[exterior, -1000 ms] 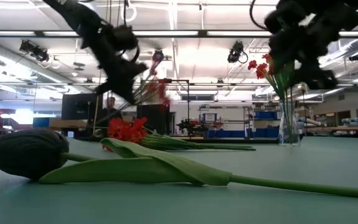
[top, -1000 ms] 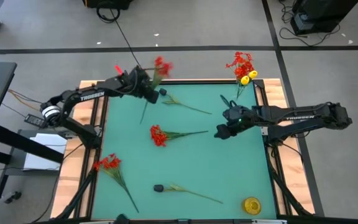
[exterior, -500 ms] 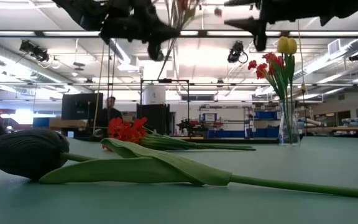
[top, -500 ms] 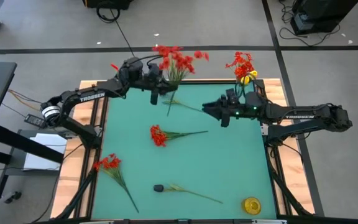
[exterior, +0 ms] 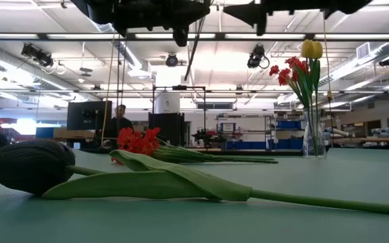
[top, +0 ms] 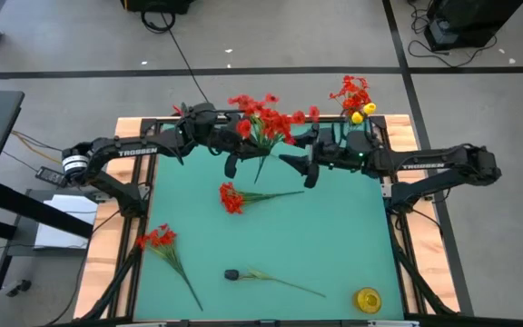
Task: Sort flowers into vase by color
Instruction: Put the top red flowers into the transparent vase
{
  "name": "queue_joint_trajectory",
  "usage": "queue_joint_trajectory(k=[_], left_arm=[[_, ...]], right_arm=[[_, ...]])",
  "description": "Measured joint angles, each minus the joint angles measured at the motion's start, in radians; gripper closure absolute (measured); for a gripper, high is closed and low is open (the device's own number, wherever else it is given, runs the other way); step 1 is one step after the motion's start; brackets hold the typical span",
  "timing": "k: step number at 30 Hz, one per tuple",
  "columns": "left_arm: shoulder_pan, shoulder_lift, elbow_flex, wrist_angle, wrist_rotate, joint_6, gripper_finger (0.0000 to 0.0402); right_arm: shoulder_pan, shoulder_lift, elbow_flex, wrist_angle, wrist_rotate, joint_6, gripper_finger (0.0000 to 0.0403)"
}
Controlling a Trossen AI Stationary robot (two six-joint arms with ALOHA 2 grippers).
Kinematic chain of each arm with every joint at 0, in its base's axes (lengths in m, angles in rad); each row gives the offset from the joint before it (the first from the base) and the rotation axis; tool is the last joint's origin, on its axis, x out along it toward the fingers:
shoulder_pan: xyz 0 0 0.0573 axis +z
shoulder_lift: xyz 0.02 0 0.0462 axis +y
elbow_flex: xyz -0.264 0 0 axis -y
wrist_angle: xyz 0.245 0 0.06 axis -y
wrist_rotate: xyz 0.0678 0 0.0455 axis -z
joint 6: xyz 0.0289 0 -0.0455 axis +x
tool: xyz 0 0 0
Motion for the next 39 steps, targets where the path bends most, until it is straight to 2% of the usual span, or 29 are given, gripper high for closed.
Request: queue_joint_trajectory(k=[4,8,12,18,20,25,32,34,39], left_arm=[[-0.005,0.000,0.000,-0.003,-0.007,0.001,0.0377],[-0.005,0.000,0.000,-0.010,-0.013,0.001,0.0377],[-0.005,0.000,0.000,-0.036,-0.041,-0.003,0.0377],[-0.005,0.000,0.000,-0.051,-0.149,-0.007,0.0368],[-0.004,0.000,0.000,-0.051,-0.178,-0.007,0.0354],[0.006,-0.001,0.000,-0.040,-0.268,-0.007,0.0296],[0.062,-0.021,0.001,-0.043,-0.263,-0.034,0.0228],[0.081,-0.025,0.002,-0.045,-0.264,-0.046,0.0218],[0.115,-0.037,0.001,-0.046,-0.264,-0.065,0.0212]], right_arm=[[0.000,0.082,0.075,-0.002,-0.014,-0.029,0.0118],[-0.005,0.137,0.134,0.000,-0.017,-0.029,0.0153],[-0.012,0.163,0.169,-0.001,-0.017,-0.024,0.0228],[-0.033,0.178,0.189,-0.026,-0.027,-0.014,0.0377],[-0.038,0.173,0.190,-0.041,-0.011,-0.022,0.0386],[-0.034,0.118,0.190,-0.140,0.136,-0.070,0.0391],[0.021,-0.047,0.190,-0.437,0.448,-0.147,0.0391],[0.047,-0.105,0.189,-0.546,0.550,-0.122,0.0391],[0.113,-0.252,0.189,-0.782,0.782,0.056,0.0391]])
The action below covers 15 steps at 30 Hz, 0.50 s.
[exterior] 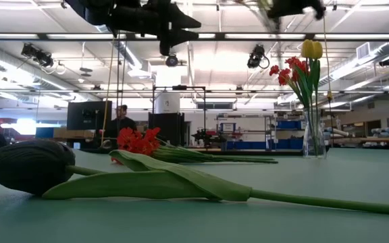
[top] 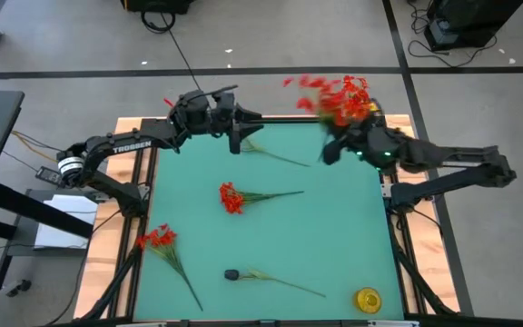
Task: Sort flowers into vase by color
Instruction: Put the top red flowers into the transparent vase
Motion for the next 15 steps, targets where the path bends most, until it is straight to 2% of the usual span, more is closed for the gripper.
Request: queue_joint_trajectory(k=[4,9,12,15], left_arm=[[0.010,0.002,0.000,-0.004,0.000,-0.008,0.0212],[0.010,0.001,0.000,-0.004,0.001,-0.008,0.0212],[0.010,0.001,0.000,-0.002,0.001,-0.008,0.0212],[0.010,0.001,0.000,-0.003,0.001,-0.007,0.0212]], right_arm=[[0.067,-0.101,0.000,-0.140,0.237,0.059,0.0391],[0.107,-0.197,0.000,-0.268,0.461,0.088,0.0391],[0.104,-0.228,-0.001,-0.302,0.588,0.062,0.0391],[0.087,-0.244,-0.001,-0.294,0.718,-0.038,0.0391]])
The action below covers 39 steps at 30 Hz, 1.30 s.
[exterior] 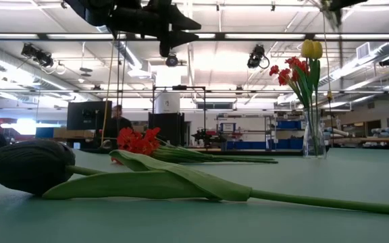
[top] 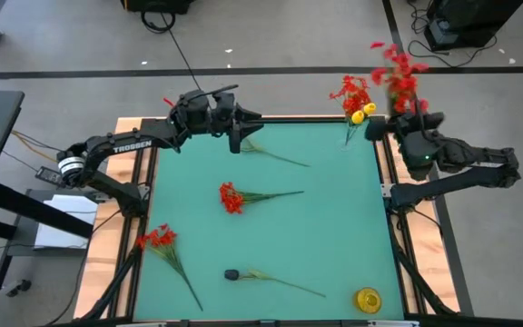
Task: Sort flowers into vase by color
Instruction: Put the top red flowers into the transparent vase
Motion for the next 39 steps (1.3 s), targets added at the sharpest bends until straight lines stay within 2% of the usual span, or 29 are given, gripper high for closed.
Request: queue_joint_trajectory(k=[2,5,12,16,21,24,30,35,39], left_arm=[[0.000,0.000,0.000,0.000,0.000,0.000,0.0212],[0.000,0.000,0.000,0.000,0.000,0.000,0.0212],[0.001,0.000,0.000,0.001,-0.050,0.049,0.0212],[0.007,0.000,0.000,0.000,-0.051,0.066,0.0212],[0.008,0.000,0.000,0.000,-0.051,0.066,0.0212],[0.008,0.000,0.000,0.000,-0.051,0.066,0.0212],[0.008,0.000,0.000,-0.016,-0.051,0.072,0.0212],[0.008,0.000,0.000,-0.061,-0.050,0.098,0.0212],[0.008,0.001,-0.001,-0.096,-0.050,0.100,0.0212]], right_arm=[[-0.017,-0.015,0.000,0.007,0.053,-0.038,0.0391],[-0.068,-0.042,0.000,0.000,0.050,-0.023,0.0391],[-0.248,-0.071,-0.034,-0.041,-0.055,0.158,0.0391],[-0.329,-0.062,-0.073,0.045,-0.073,0.232,0.0391],[-0.412,-0.035,-0.117,0.210,-0.080,0.150,0.0391],[-0.474,-0.020,-0.130,0.303,-0.150,0.121,0.0391],[-0.610,0.021,-0.178,0.553,-0.374,-0.048,0.0391],[-0.658,0.054,-0.181,0.539,-0.489,-0.035,0.0391],[-0.656,0.081,-0.181,0.468,-0.525,0.028,0.0391]])
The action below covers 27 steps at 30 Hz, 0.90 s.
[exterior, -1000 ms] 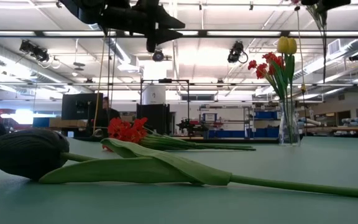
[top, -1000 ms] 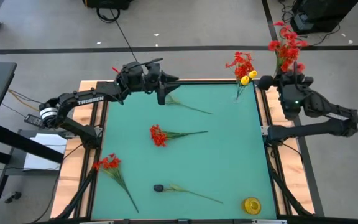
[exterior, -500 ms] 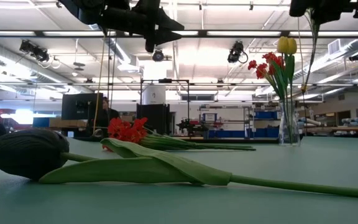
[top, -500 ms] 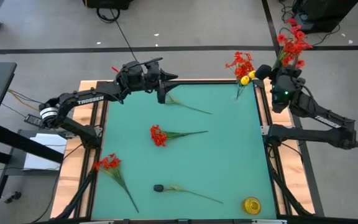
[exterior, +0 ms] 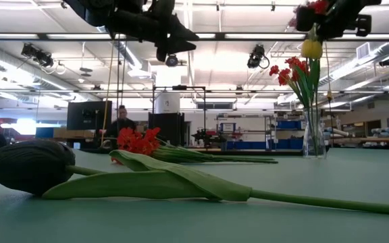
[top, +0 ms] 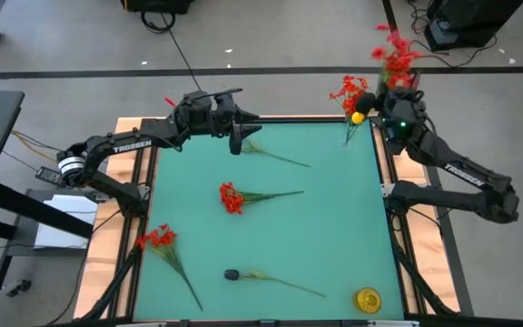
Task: Sort flowers into vase by color
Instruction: Put the top red flowers into the transparent vase
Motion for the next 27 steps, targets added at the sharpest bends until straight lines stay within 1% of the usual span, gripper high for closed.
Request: queue_joint_trajectory(k=[4,8,12,15,18,22,24,27], left_arm=[[0.000,0.000,0.000,-0.004,0.000,0.000,0.0212],[0.000,0.000,0.000,-0.005,0.000,0.032,0.0212],[0.002,0.000,0.000,-0.005,0.000,0.049,0.0212],[0.005,0.000,0.000,-0.005,0.000,0.045,0.0212],[0.006,0.000,0.000,-0.004,0.000,0.045,0.0212],[0.005,0.000,0.000,-0.004,0.000,0.044,0.0212],[0.005,0.000,0.000,-0.004,0.000,0.041,0.0212],[0.005,0.000,0.000,-0.004,0.000,0.041,0.0212]], right_arm=[[-0.001,0.026,0.000,-0.025,-0.005,0.009,0.0391],[-0.011,0.049,0.000,-0.023,-0.047,-0.013,0.0385],[-0.020,0.064,0.000,-0.023,-0.102,-0.037,0.0335],[-0.019,0.065,0.000,-0.025,-0.123,-0.039,0.0298],[-0.019,0.057,0.000,-0.033,-0.128,-0.041,0.0271],[-0.019,0.030,0.000,-0.065,-0.130,-0.047,0.0248],[-0.019,0.010,0.002,-0.083,-0.153,-0.049,0.0242],[-0.019,-0.010,0.027,-0.154,-0.203,-0.056,0.0236]])
